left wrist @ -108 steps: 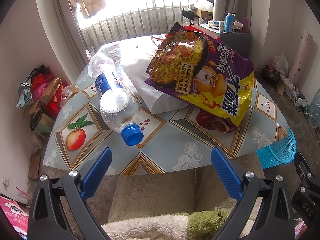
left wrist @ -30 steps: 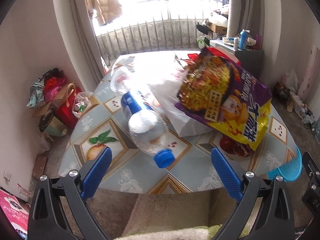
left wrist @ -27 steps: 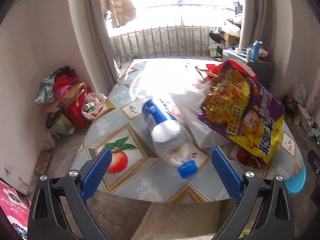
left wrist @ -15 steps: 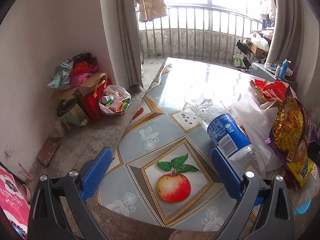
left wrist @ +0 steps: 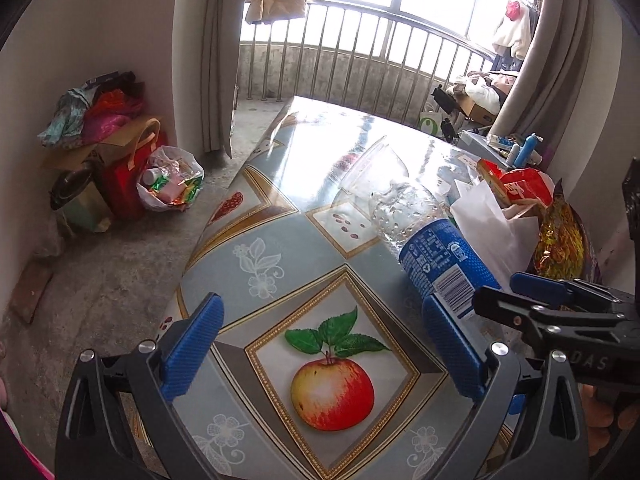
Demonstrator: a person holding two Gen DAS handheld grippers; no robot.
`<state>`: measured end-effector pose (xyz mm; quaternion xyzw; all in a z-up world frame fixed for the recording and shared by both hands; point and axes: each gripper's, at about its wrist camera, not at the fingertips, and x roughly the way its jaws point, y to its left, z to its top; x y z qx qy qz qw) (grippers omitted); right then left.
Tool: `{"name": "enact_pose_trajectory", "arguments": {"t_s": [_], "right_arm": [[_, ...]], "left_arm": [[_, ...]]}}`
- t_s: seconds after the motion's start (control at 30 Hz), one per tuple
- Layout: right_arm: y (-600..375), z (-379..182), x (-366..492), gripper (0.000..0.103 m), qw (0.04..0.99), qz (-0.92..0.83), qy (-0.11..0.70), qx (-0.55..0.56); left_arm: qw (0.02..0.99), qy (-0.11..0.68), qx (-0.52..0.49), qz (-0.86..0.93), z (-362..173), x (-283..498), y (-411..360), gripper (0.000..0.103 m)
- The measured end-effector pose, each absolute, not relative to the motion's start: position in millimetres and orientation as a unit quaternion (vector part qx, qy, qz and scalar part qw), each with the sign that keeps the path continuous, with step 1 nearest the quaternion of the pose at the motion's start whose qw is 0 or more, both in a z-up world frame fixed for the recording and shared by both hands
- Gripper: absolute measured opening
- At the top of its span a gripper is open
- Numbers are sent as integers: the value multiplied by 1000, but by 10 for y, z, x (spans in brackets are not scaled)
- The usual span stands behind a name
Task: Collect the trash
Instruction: 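Grasp the clear Pepsi bottle with the right gripper, then lift the bottle with the right gripper while the left gripper grasps the purple snack bag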
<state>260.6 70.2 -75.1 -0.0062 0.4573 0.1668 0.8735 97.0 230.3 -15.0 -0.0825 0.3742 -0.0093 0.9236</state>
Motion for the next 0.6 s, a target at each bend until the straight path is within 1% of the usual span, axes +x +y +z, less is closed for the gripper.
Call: {"name": "enact_pose_trajectory", "arguments": {"t_s": [0.2, 0.3, 0.6], "right_arm": [[752, -844, 2742, 58, 859, 160, 486, -13], [772, -846, 2736, 57, 856, 164, 490, -19], [619, -809, 2425, 54, 846, 188, 499, -12]], "left_arm": [[920, 381, -87, -3, -176, 983, 2434, 97], [920, 382, -86, 3, -167, 980, 2489, 97], [919, 383, -88, 18, -130, 916, 2469, 95]]}}
